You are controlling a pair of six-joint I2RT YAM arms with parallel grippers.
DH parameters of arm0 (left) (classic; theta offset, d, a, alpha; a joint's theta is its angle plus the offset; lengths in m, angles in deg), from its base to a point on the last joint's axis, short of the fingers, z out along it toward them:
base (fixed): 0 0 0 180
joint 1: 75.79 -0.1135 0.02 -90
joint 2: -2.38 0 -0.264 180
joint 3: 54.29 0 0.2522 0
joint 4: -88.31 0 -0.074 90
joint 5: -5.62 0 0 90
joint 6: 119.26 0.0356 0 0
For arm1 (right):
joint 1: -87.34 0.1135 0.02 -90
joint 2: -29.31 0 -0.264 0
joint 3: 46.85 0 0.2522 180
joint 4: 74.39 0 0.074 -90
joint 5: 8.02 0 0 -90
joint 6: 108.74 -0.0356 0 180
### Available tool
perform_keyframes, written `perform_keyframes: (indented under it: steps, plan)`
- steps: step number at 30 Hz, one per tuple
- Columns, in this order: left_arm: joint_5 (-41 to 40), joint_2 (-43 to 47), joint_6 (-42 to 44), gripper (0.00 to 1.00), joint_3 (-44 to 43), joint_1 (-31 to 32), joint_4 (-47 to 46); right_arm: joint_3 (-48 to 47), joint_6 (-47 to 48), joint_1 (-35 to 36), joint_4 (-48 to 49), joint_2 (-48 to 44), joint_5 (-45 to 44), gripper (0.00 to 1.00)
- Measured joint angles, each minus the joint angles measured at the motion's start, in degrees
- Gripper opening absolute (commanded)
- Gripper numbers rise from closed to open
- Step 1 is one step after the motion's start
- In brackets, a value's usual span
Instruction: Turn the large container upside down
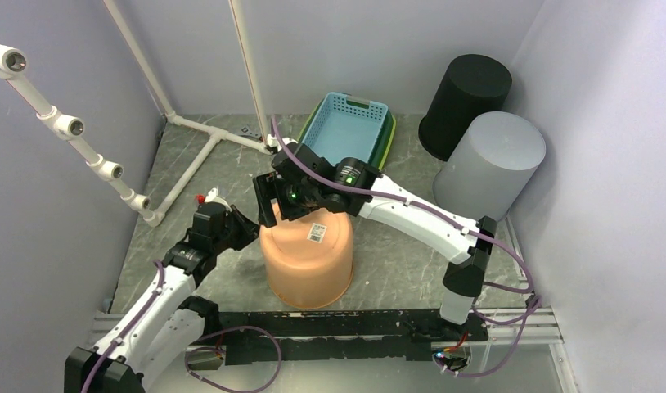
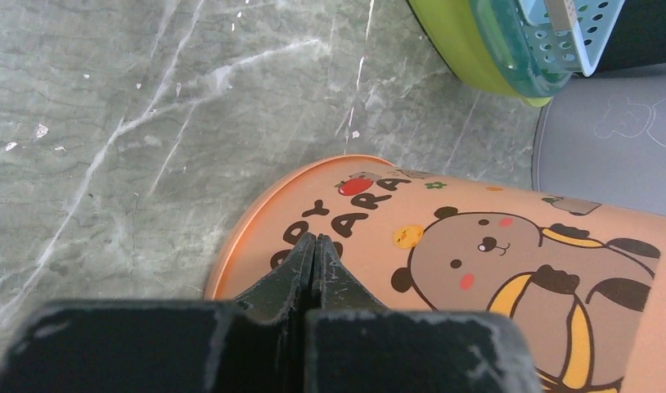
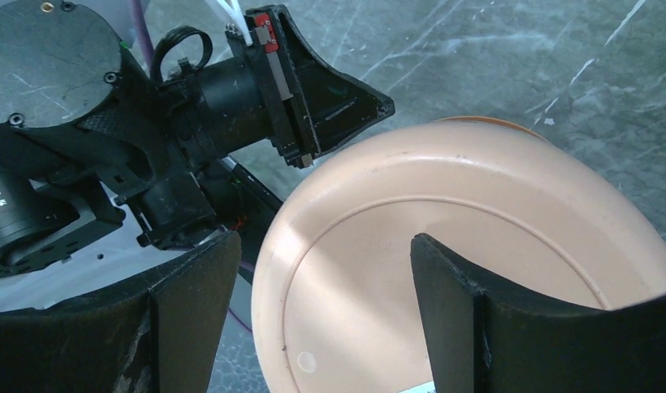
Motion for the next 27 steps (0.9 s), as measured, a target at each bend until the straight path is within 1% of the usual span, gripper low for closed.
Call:
perform_keyframes:
  steps: [2, 3, 5, 7, 10, 11, 12, 17, 20, 24, 27]
  plan:
    - [0.0, -0.17, 0.0, 0.03, 0.0, 0.0, 0.02, 0.37, 0.02, 0.0, 0.44, -0.17, 0.11, 0.81]
    - [0.0, -0.22, 0.02, 0.05, 0.0, 0.0, 0.13, 0.46, 0.09, 0.0, 0.44, -0.31, 0.15, 0.81]
    - [-0.07, -0.22, 0.2, 0.2, -0.11, 0.0, 0.96, 0.59, 0.59, 0.0, 0.46, -0.44, 0.2, 0.83]
    - [-0.28, -0.46, 0.92, 0.32, -1.16, 0.0, 3.58, 0.59, 1.95, 0.0, 0.48, -0.63, 0.15, 0.85]
    - [-2.08, -1.73, 2.56, 0.62, -6.36, 0.04, 10.45, 0.59, 5.05, 0.0, 0.11, -1.55, -0.81, 0.88]
    - [-2.93, -2.14, 3.28, 0.68, -8.72, 0.04, 12.94, 0.57, 6.1, 0.02, -0.02, -2.05, -1.44, 0.88]
    - [-4.31, -2.58, 3.93, 0.71, -11.93, 0.04, 15.87, 0.57, 7.76, 0.04, -0.42, -2.86, -2.62, 0.89]
    - [-10.71, -3.82, 8.28, 0.79, -24.68, 0.04, 26.58, 1.66, 13.42, 0.72, -0.9, -8.35, -9.27, 0.89]
    - [-15.37, -4.85, 10.97, 0.82, -30.93, 0.04, 32.02, 5.77, 16.5, 2.6, 0.39, -12.76, -14.58, 0.9]
    - [-20.57, -6.32, 13.75, 0.85, -35.17, 0.04, 37.03, 14.34, 21.99, 8.2, 5.4, -17.62, -20.94, 0.91]
    - [-23.65, -7.96, 14.73, 0.89, -36.92, 0.04, 40.5, 17.64, 26.18, 13.14, 8.55, -17.86, -25.31, 0.92]
